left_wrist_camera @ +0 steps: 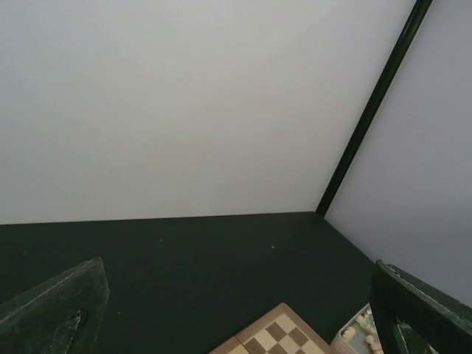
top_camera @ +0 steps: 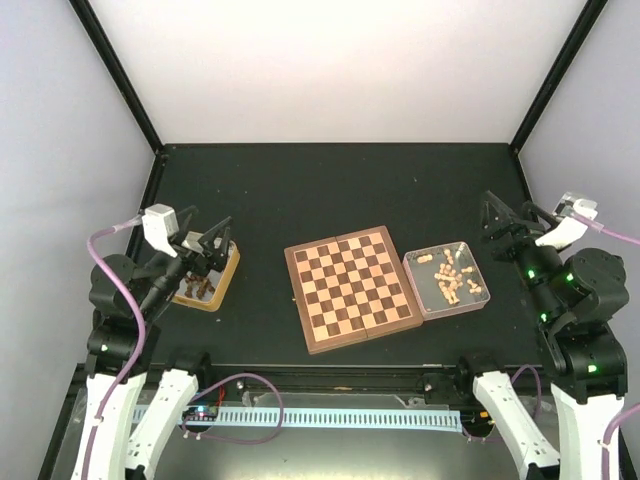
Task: Set up the chess pieces on the board
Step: Pick up the chess piece from the storage box.
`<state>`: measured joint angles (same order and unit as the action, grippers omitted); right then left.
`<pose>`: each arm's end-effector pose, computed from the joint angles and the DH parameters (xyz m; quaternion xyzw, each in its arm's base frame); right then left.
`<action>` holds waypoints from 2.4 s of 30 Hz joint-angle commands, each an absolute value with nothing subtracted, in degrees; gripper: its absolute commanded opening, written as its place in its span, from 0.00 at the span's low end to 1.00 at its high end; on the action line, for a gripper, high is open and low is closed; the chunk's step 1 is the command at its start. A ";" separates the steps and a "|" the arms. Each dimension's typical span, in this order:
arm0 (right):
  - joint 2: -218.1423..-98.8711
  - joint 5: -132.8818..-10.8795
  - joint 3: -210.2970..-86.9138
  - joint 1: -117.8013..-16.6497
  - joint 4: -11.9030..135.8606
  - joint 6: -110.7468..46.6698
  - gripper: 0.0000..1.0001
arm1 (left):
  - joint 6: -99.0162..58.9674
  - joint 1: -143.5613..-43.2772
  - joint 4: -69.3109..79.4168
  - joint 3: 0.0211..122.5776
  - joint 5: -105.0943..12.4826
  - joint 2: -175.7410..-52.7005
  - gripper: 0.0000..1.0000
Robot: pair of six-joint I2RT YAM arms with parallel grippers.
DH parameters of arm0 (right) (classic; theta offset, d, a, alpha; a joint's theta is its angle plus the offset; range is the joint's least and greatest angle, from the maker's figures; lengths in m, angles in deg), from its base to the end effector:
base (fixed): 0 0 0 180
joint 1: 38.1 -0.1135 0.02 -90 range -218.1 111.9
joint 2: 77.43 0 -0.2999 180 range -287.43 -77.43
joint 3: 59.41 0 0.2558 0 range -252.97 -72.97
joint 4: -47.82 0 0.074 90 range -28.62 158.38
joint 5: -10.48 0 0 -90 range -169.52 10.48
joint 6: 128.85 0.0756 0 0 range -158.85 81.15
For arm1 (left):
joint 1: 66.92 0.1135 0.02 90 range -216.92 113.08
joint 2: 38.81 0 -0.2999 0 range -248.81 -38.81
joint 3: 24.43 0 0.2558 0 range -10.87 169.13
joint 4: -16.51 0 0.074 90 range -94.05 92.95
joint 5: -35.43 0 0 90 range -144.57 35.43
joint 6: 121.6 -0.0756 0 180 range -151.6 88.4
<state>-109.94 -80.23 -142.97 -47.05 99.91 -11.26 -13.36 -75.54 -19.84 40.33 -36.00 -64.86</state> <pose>0.0767 0.0111 0.4709 0.1198 0.7034 0.2155 0.6667 0.0910 -0.0381 0.4112 0.0587 0.6907 -0.2740 0.6666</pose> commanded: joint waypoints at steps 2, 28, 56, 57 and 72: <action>-110.27 -68.50 -140.26 -44.20 98.70 -8.31 0.98 | -9.10 -73.46 -14.62 39.28 -27.11 -67.63 0.99; -141.95 -78.57 -124.24 -42.75 105.78 -13.49 0.57 | -4.62 -76.87 -5.22 25.73 -20.19 -84.16 0.97; -150.17 -85.79 -114.28 -43.69 103.62 -6.22 0.04 | -2.60 -77.80 -3.73 26.24 -19.81 -97.80 0.91; -149.87 -86.47 -114.68 -43.91 103.80 -6.29 0.03 | -2.48 -77.86 -3.73 26.18 -19.93 -97.72 0.91; -146.53 -96.36 -124.47 -56.94 111.95 -5.35 0.02 | -1.11 -79.39 -5.55 25.40 -23.77 -97.17 0.91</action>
